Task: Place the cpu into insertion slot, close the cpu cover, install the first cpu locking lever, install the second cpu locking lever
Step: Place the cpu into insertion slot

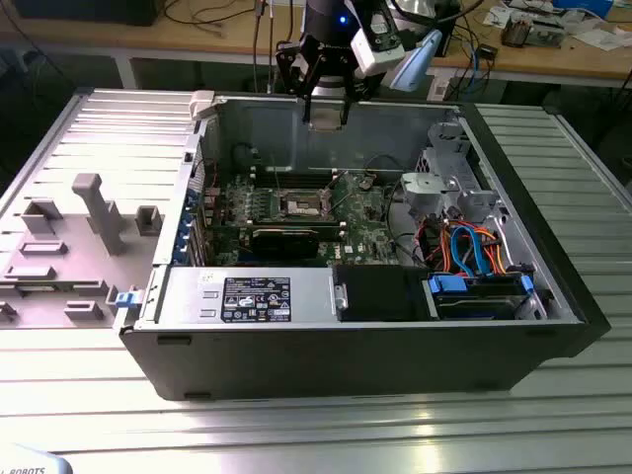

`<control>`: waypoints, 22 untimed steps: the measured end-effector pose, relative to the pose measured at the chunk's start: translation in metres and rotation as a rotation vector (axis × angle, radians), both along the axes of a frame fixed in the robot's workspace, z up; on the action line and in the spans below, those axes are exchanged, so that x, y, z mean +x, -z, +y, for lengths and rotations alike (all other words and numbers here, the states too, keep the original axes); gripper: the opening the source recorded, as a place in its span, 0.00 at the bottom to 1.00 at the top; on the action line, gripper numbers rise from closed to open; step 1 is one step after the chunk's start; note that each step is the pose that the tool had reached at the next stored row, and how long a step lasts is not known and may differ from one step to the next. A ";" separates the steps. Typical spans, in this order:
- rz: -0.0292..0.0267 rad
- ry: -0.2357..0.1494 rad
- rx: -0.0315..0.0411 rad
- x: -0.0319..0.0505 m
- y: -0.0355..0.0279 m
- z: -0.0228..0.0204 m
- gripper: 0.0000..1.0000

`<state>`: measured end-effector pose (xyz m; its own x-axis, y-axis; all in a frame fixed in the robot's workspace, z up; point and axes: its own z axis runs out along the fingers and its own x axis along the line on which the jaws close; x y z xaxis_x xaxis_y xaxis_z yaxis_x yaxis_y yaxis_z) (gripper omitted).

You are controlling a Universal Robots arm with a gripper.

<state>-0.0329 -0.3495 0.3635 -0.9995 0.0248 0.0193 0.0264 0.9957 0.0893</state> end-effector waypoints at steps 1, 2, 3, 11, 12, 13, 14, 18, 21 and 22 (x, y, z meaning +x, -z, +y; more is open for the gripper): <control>0.0000 0.000 0.0000 0.0000 0.0000 0.0000 0.54; 0.0000 0.000 0.0000 0.0000 0.0000 0.0000 0.54; 0.0000 0.000 0.0000 0.0000 0.0000 0.0000 0.54; 0.0000 0.002 0.0000 0.0000 0.0000 0.0000 0.54; 0.0000 0.003 0.0001 0.0000 0.0000 0.0000 0.54; 0.0000 0.004 0.0001 0.0000 0.0000 0.0000 0.54; 0.0000 0.005 0.0000 0.0000 0.0000 0.0000 0.54; 0.0000 0.039 0.0001 0.0000 0.0002 0.0000 0.54; 0.0000 0.089 -0.0001 0.0000 0.0003 0.0000 0.54; 0.0001 0.095 -0.0001 0.0000 0.0003 0.0000 0.54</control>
<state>-0.0328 -0.3495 0.3632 -0.9926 0.1198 0.0194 0.1211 0.9886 0.0892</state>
